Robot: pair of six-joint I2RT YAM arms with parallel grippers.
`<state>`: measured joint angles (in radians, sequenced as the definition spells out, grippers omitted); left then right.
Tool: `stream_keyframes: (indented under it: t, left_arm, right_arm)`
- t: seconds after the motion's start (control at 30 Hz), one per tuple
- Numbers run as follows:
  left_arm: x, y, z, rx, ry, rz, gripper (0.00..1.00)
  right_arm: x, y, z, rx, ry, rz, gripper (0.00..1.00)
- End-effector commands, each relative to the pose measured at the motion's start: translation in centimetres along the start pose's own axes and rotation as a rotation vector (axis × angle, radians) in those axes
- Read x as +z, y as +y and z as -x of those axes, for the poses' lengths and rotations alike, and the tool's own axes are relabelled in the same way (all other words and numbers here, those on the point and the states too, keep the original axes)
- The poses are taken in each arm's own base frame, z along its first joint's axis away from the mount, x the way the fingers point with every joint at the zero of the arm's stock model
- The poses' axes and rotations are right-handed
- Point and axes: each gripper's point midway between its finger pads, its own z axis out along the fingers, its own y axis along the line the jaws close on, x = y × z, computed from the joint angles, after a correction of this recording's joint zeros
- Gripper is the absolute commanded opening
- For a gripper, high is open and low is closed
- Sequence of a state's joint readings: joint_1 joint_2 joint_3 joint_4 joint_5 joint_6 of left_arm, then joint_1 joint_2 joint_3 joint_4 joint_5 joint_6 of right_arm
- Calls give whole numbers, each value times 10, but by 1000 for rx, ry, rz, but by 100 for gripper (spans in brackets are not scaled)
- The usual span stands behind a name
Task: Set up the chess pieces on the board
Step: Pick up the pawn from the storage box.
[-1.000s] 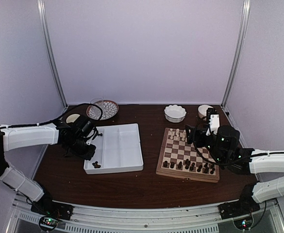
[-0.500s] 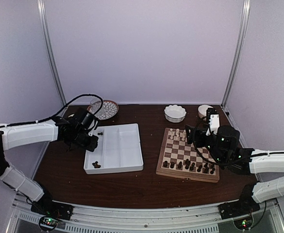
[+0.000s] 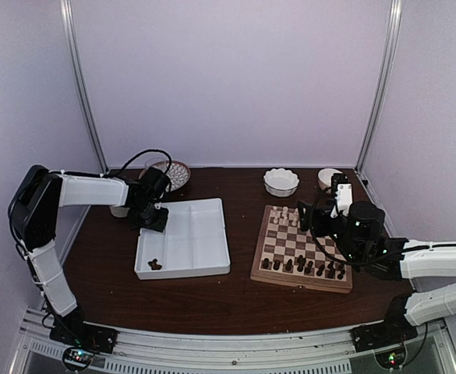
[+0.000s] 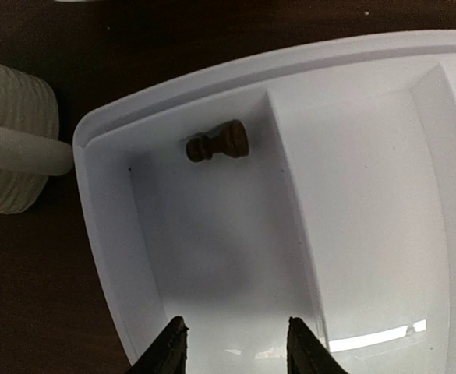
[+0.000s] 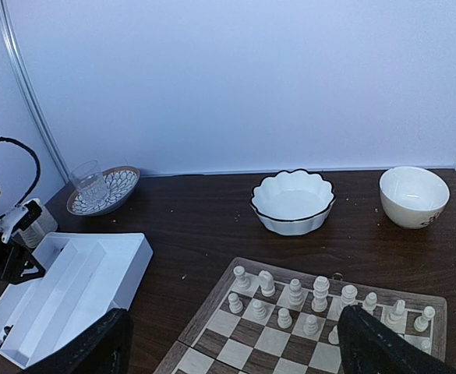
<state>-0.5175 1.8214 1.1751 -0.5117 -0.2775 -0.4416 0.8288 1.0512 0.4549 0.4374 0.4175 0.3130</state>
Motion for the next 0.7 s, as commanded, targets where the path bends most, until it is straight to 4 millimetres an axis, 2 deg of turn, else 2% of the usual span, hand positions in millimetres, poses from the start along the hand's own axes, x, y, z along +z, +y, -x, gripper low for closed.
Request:
stream_keyframes:
  t: [0.0,0.23,0.53,0.67]
  left_arm:
    - [9,6,30,-119,-82,3,44]
    - [39,7,35,-171,-57,-4,45]
    - [49,6,54,-251,-131,-32,50]
    - [61,5,55,-266,-113,-36,52]
  right_arm:
    - [2,5,11,6,-21,11,95]
    - [2,5,11,5,-20,12,95]
    - [3,5,10,1,-16,12,95]
    - [4,6,9,0,-14,12,95]
